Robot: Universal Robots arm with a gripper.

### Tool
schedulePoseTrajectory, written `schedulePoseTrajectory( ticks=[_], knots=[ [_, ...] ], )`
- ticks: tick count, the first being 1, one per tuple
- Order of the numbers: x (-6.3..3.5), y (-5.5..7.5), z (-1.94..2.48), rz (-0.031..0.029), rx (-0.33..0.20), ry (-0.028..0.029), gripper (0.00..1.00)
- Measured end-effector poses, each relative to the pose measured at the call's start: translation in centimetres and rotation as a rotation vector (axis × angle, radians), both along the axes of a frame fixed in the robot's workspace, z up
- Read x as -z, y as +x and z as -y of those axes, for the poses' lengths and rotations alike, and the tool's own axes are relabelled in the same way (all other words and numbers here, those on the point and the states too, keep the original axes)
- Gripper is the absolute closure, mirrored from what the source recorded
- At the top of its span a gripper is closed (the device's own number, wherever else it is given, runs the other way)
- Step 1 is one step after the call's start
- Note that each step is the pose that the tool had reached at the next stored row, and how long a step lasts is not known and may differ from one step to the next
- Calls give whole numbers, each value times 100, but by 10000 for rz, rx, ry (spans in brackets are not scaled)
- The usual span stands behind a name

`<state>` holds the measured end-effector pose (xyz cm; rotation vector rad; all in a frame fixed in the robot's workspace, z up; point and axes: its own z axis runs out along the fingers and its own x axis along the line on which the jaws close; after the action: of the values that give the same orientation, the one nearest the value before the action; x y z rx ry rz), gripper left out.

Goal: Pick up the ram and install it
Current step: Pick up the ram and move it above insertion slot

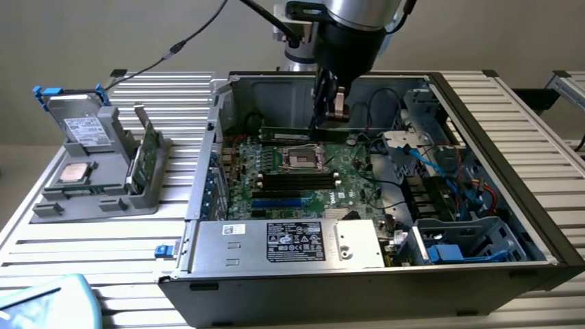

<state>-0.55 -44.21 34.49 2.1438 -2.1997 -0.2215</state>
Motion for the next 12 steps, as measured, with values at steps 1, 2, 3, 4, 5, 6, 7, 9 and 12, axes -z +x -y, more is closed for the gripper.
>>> schedulePoseTrajectory(
  ticks=[1,2,3,4,5,6,7,9,12],
  knots=[
    [16,0,-2,13,-8,-2,87],
    [32,0,-4,24,-14,-1,87],
    [49,0,-6,34,-19,-2,87],
    [65,0,-8,43,-22,-3,87],
    [85,0,-10,52,-26,-2,87],
    [102,0,-11,59,-33,-3,87],
    [121,0,-12,65,-42,-2,87],
    [157,0,-14,75,-66,-2,87],
    [211,0,-16,88,-133,-2,87]
  ],
)
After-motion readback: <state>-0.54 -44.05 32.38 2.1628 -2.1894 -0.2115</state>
